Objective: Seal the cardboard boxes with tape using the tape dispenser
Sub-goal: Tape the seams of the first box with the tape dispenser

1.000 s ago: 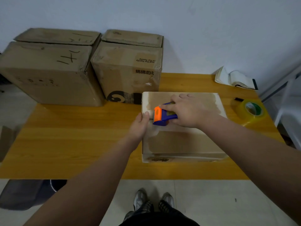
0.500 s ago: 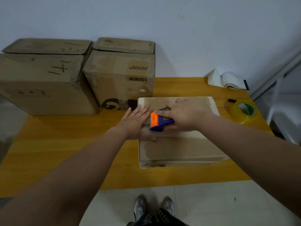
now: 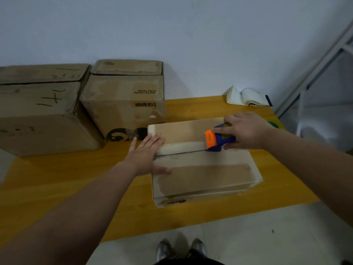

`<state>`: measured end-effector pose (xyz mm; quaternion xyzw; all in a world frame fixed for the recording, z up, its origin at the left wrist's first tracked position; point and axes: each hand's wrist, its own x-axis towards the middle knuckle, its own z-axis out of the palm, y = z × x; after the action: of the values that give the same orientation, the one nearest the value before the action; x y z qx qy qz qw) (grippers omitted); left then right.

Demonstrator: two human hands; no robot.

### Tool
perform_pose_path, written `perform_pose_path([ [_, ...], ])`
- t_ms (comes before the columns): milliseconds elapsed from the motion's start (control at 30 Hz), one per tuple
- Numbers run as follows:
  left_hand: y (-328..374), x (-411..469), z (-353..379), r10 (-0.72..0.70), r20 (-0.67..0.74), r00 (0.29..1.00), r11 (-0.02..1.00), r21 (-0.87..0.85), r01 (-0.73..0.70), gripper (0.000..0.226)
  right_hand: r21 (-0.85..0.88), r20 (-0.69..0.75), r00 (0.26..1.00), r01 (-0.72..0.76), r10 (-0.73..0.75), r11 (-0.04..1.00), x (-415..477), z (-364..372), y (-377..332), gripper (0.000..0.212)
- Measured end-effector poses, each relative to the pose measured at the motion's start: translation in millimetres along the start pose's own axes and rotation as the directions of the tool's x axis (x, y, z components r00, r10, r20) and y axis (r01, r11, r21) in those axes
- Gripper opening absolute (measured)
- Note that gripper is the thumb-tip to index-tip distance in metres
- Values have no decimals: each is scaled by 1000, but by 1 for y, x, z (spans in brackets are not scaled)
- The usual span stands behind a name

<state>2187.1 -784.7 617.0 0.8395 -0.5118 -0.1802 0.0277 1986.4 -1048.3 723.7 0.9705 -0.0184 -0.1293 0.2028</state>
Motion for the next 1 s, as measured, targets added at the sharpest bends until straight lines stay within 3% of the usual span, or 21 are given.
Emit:
perform_pose_path([
  [500, 8, 1, -5, -23, 33, 999, 1000, 17, 22, 125, 107, 18, 1000, 4, -6, 994, 6, 27, 0, 69],
  [600, 30, 7, -3, -69, -30, 997, 997, 42, 70, 120, 114, -13, 1000, 20, -19, 993, 7, 30, 0, 70],
  [667, 58, 17, 1, -23, -78, 997, 993, 113, 32, 118, 135, -27, 999, 33, -29, 990, 6, 30, 0, 69],
  [833, 123, 50, 15, -37, -73, 997, 998, 57, 41, 118, 181, -37, 995, 103, -97, 978, 5, 27, 7, 65],
  [1000, 131, 60, 16, -147, -109, 983, 975, 151, 163, 129, 346, -90, 973, 232, -214, 909, 3, 25, 22, 62],
])
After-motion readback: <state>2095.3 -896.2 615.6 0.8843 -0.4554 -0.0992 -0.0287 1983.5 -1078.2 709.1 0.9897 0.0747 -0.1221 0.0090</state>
